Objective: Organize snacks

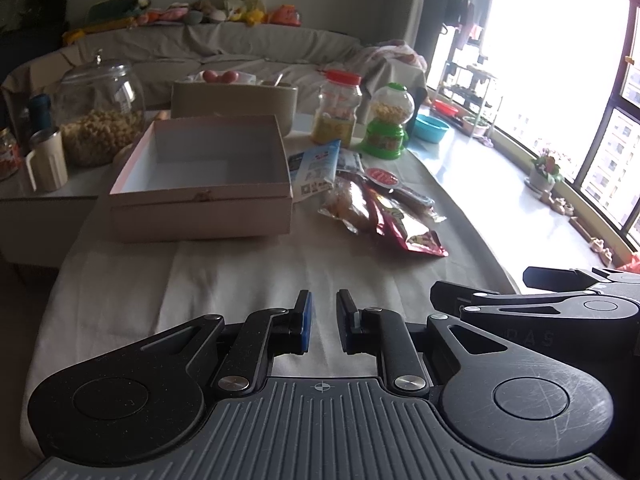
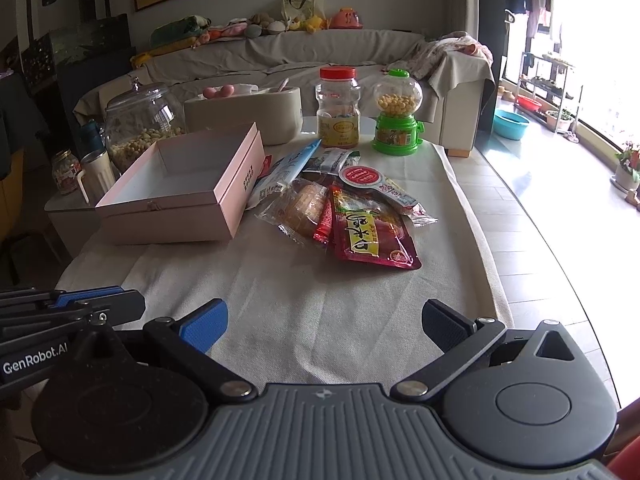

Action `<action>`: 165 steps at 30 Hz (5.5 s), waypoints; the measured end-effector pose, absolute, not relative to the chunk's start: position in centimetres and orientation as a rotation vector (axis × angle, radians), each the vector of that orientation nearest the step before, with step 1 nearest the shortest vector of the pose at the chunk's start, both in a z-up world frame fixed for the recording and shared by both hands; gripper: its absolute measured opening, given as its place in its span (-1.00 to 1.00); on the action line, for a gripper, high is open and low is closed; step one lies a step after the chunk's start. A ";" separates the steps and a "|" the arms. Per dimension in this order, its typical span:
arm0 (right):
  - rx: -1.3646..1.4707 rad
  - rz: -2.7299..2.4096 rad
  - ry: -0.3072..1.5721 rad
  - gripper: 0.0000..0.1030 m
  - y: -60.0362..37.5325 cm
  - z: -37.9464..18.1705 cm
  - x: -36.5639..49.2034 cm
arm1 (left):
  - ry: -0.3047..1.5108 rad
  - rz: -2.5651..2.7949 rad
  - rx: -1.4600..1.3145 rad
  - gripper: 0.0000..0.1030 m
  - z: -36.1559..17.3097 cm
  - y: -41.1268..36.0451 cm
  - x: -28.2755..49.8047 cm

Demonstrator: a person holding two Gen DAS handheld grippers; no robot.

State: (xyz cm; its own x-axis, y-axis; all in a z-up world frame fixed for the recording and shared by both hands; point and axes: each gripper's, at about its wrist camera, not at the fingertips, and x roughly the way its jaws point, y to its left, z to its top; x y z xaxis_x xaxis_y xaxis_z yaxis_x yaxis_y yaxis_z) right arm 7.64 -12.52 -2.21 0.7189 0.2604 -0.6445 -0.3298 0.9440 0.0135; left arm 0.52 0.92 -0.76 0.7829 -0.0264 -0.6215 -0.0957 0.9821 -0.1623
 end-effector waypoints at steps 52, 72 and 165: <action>-0.052 0.606 0.928 -0.53 5.7 -8.8 43.4 | 0.654 0.002 -0.388 -0.68 -7.7 12.1 15.2; -0.361 0.914 0.983 -0.61 3.3 -8.8 30.3 | 0.632 -0.063 -0.498 -0.69 -8.2 14.5 12.8; -0.071 0.442 0.747 0.99 -9.9 -10.4 17.8 | 0.724 0.059 -0.244 -0.67 -7.3 15.0 11.7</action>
